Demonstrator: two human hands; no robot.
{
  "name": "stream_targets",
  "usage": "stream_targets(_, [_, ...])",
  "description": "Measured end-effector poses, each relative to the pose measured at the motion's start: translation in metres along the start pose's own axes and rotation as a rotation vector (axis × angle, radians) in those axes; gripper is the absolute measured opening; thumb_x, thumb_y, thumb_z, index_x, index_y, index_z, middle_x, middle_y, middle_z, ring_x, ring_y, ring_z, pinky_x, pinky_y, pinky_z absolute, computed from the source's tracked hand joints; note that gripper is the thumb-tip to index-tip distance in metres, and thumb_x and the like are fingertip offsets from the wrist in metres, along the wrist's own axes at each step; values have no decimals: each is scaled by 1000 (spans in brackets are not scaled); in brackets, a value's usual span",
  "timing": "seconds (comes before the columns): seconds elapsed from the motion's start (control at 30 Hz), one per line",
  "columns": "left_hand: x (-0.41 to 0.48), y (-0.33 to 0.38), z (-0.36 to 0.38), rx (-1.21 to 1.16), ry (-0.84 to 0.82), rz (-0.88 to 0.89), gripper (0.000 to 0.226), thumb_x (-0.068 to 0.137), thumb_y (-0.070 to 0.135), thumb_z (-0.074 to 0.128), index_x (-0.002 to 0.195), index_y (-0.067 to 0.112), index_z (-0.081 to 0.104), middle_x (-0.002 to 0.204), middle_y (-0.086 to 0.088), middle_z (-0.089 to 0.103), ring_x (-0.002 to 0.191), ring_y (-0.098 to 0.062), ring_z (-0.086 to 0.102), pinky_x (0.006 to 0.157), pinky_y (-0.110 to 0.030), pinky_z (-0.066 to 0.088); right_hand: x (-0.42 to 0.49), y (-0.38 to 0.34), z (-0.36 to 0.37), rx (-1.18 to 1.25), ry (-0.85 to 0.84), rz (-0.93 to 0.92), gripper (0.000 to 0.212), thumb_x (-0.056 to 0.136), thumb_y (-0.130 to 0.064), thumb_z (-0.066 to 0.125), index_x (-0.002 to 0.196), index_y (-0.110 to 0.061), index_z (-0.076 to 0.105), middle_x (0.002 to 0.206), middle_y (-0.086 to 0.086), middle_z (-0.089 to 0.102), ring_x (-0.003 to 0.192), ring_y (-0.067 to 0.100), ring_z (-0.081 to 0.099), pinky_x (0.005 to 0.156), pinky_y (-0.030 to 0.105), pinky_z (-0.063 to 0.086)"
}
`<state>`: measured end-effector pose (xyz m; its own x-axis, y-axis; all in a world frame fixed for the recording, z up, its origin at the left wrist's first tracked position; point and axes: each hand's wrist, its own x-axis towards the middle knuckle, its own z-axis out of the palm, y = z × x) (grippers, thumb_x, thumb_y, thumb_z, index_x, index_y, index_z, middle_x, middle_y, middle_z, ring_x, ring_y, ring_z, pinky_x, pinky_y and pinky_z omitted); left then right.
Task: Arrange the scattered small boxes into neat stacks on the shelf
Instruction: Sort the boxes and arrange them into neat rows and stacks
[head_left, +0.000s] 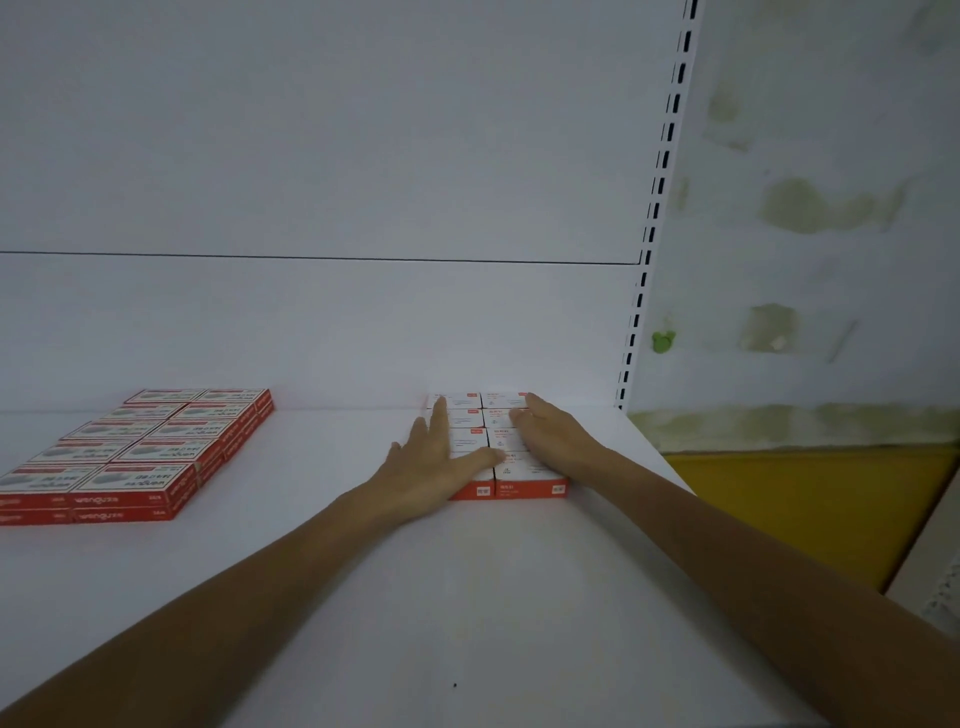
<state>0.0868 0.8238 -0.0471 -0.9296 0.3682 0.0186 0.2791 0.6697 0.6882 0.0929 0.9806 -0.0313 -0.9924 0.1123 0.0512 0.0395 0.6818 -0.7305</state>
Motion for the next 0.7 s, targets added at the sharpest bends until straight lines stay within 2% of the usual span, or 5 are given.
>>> stream_targets(0.13, [-13,4,-17,-38,88,76,68,84,56,50,140,22,30,140,5,41,123,-11,43,100,-23,31,7,-3,-1,-113,50,-55,32,97,-31,36,116,-7,46,124,10,50,112,24,49,86,31,38])
stream_targets(0.23, [-32,0,-40,43,164,157,52,91,38,50,139,23,36,136,17,40,121,-4,40,90,-11,23,12,-20,6,-249,126,-192,49,98,-34,35,139,-8,33,151,10,26,140,25,23,112,36,23])
stream_targets(0.4, [-66,-36,-102,147,355,181,41,91,36,50,131,25,48,140,12,43,131,-7,38,96,-14,25,14,-79,41,-266,128,-413,51,100,-29,34,146,-11,23,156,6,15,145,19,12,116,27,8])
stream_targets(0.6, [-87,-123,-190,425,337,24,47,92,45,43,135,27,44,151,3,30,142,-10,18,114,-29,14,21,-131,101,-390,10,-452,40,100,-21,32,131,2,39,137,19,42,128,31,38,104,36,28])
stream_targets(0.7, [-94,-160,-216,373,308,-43,49,92,43,42,137,23,40,149,1,32,134,-13,31,107,-28,25,32,-146,130,-418,-22,-402,40,100,-22,32,133,0,38,139,17,41,128,30,38,104,35,29])
